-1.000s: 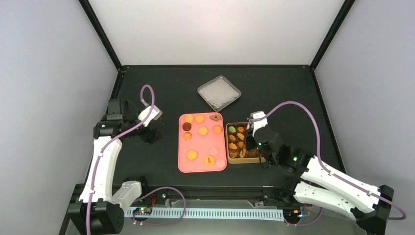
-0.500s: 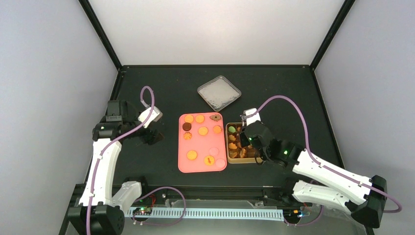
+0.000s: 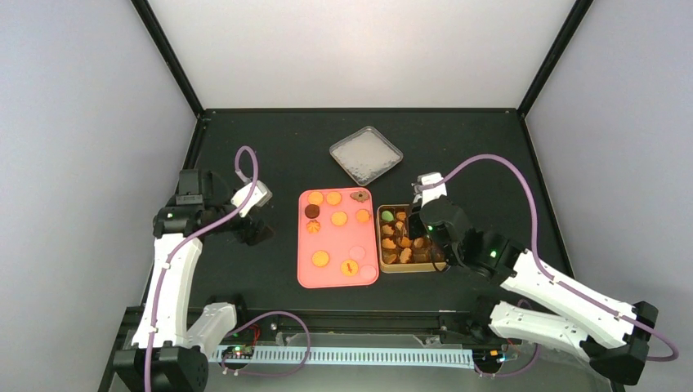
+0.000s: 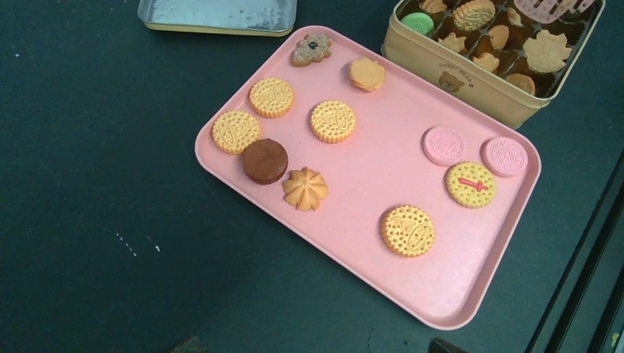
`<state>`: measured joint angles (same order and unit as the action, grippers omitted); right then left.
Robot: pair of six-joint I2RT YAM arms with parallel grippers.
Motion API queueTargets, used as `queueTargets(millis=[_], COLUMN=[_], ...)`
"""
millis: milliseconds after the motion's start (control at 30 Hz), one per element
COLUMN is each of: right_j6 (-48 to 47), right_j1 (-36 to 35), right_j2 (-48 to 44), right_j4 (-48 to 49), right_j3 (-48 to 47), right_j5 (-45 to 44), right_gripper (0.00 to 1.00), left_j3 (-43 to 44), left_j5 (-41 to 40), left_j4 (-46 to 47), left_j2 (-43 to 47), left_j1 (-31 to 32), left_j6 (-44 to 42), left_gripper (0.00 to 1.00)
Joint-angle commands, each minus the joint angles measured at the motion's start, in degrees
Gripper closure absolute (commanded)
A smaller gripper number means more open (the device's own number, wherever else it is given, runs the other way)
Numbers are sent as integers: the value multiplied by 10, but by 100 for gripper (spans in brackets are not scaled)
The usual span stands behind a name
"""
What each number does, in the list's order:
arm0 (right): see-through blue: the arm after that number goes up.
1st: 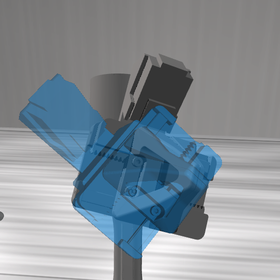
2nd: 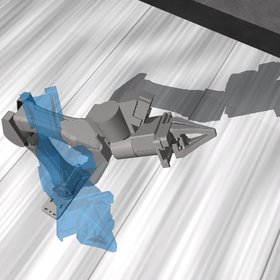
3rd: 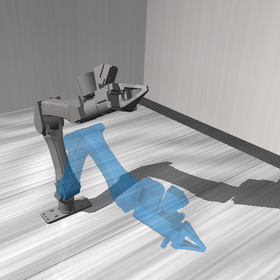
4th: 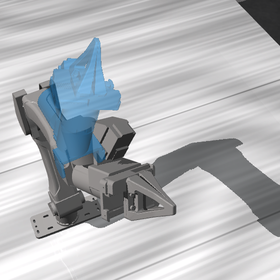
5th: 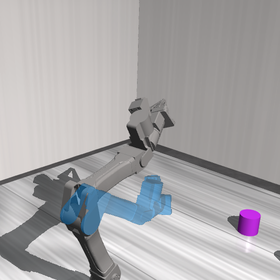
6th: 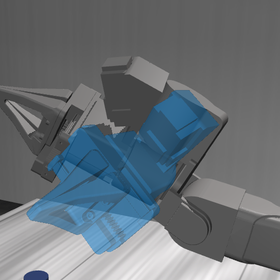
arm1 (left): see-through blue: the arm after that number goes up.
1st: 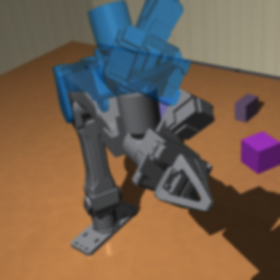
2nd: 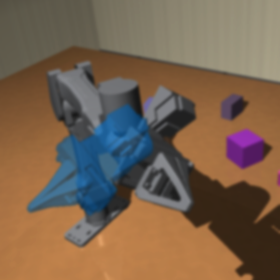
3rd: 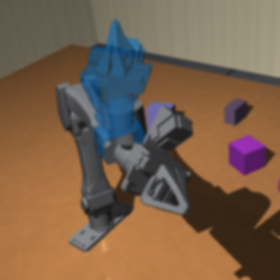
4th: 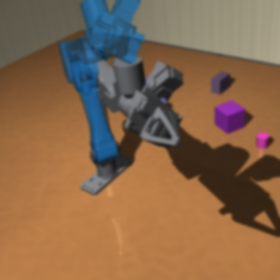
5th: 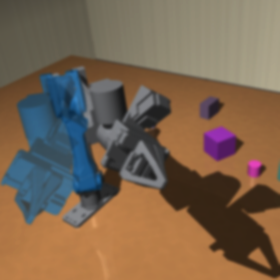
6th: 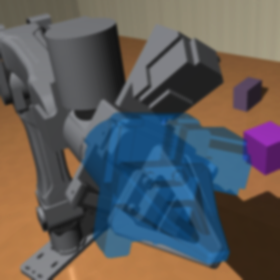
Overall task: Pack the cookies
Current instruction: Place the fake cookies in the empty pocket of the box.
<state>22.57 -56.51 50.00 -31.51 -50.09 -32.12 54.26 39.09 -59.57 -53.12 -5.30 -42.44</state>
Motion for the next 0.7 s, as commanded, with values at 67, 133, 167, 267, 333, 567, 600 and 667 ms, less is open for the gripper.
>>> queueTargets(millis=[67, 133, 167, 267, 333, 567, 600, 667], right_j6=[28, 33, 35, 38, 40, 46, 44, 39], right_j1=[2, 2, 2, 2, 2, 2, 2, 2], right_j2=[-6, -13, -17, -30, -37, -43, -41, -34], right_j4=[-25, -39, -49, -67, -74, -48, -40, -23], right_j3=[12, 14, 14, 12, 13, 37, 42, 48], right_j5=[-5, -2, -4, -4, -2, 14, 15, 20], right_gripper=[77, 77, 77, 77, 77, 77, 77, 77], left_j3=[13, 6, 4, 2, 2, 10, 11, 12], left_j5=[26, 34, 39, 45, 43, 39, 38, 37], left_j4=[-17, -6, -6, -13, -20, -28, -29, -31], left_j2=[31, 33, 32, 28, 25, 14, 12, 11], left_j1=[-4, -4, -4, -4, -5, -4, -4, -3], left_j6=[-15, -9, -7, -12, -21, -27, -28, -27], left_gripper=[19, 19, 19, 19, 19, 19, 19, 19])
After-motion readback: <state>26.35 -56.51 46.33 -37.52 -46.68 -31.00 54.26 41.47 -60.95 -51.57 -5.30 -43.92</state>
